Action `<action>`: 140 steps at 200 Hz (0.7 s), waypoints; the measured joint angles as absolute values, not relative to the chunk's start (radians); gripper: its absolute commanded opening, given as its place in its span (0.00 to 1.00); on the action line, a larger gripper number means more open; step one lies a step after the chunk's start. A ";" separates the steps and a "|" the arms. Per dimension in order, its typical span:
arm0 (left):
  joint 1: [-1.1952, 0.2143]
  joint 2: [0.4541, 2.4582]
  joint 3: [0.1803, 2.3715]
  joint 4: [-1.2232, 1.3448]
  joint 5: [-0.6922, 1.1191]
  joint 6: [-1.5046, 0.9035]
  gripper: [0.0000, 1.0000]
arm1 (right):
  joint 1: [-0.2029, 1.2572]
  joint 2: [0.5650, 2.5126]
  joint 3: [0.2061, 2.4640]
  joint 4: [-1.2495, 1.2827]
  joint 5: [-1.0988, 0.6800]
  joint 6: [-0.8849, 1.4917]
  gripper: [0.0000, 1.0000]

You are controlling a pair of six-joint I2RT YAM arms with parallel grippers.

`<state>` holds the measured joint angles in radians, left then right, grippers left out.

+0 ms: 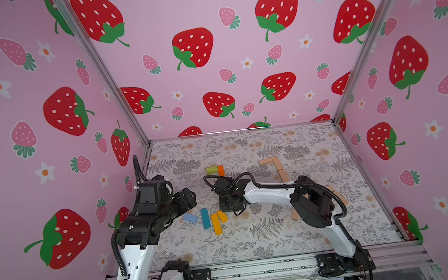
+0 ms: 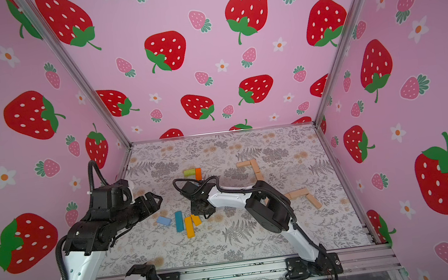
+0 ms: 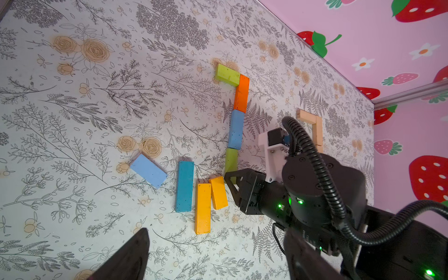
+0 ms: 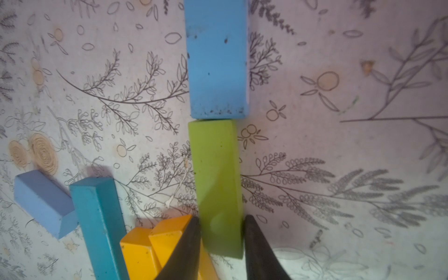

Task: Assemble a giraffe with building blocks
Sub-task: Assemble the building block at the center of the board.

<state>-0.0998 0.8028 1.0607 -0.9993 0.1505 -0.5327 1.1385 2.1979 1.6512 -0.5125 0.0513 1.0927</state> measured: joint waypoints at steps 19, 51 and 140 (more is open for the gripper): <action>-0.098 0.803 1.061 -0.999 0.151 -0.527 0.88 | 1.138 2.198 1.651 -0.513 0.051 1.100 0.31; -0.097 0.803 1.060 -0.999 0.150 -0.527 0.88 | 1.135 2.198 1.650 -0.510 0.051 1.106 0.29; -0.094 0.812 1.060 -0.999 0.162 -0.526 0.88 | 1.124 2.199 1.639 -0.461 0.041 1.119 0.38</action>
<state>-0.0940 0.8116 1.0603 -0.9989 0.1616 -0.5259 1.1244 2.1990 1.6394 -0.4614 0.0414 1.1194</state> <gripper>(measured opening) 0.877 0.342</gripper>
